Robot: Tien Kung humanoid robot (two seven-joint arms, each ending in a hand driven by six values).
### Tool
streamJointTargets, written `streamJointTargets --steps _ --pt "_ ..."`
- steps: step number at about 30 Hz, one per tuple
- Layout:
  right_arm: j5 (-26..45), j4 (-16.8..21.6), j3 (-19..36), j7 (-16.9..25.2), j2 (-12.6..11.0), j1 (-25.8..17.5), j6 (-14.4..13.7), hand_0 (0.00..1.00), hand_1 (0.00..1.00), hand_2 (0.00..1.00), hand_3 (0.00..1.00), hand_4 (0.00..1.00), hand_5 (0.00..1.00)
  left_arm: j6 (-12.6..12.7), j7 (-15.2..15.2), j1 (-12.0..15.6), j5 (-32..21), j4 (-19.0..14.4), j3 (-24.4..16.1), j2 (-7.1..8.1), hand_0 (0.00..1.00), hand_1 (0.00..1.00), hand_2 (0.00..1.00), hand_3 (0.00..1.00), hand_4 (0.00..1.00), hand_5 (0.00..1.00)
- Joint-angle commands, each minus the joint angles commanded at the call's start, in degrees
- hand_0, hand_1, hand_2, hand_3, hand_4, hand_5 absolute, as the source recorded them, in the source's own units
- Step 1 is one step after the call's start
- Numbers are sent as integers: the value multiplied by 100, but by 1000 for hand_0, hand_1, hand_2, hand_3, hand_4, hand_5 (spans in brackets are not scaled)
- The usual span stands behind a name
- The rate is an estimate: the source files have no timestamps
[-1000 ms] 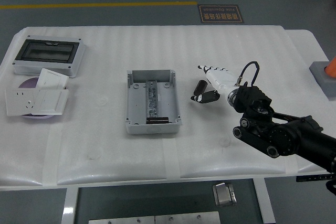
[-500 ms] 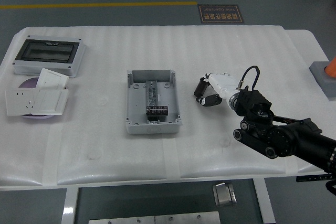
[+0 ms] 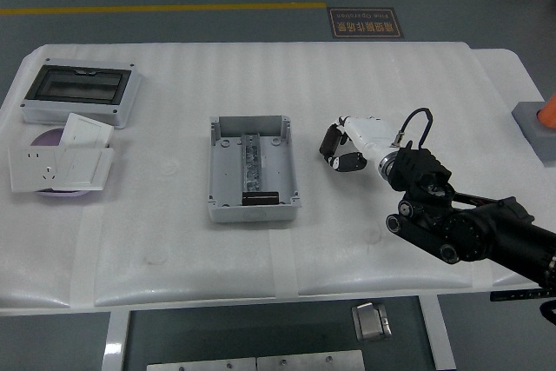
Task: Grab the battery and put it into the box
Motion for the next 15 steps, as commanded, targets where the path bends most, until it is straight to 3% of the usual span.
streamJointTargets --steps 8,14,15 --pt "-441 1025 742 -124 -198 -275 25 838 626 490 668 595 268 -14 39 14 45 -10 -42 15 585 662 545 577 555 99" --pt "-1020 1892 700 -296 -138 -475 34 839 629 493 669 586 275 -11 43 21 57 -11 -49 12 586 663 546 576 557 102" --pt "-1113 2001 658 -340 -110 -495 49 852 636 536 713 584 289 -16 48 21 53 -11 -44 12 586 664 545 575 559 102"
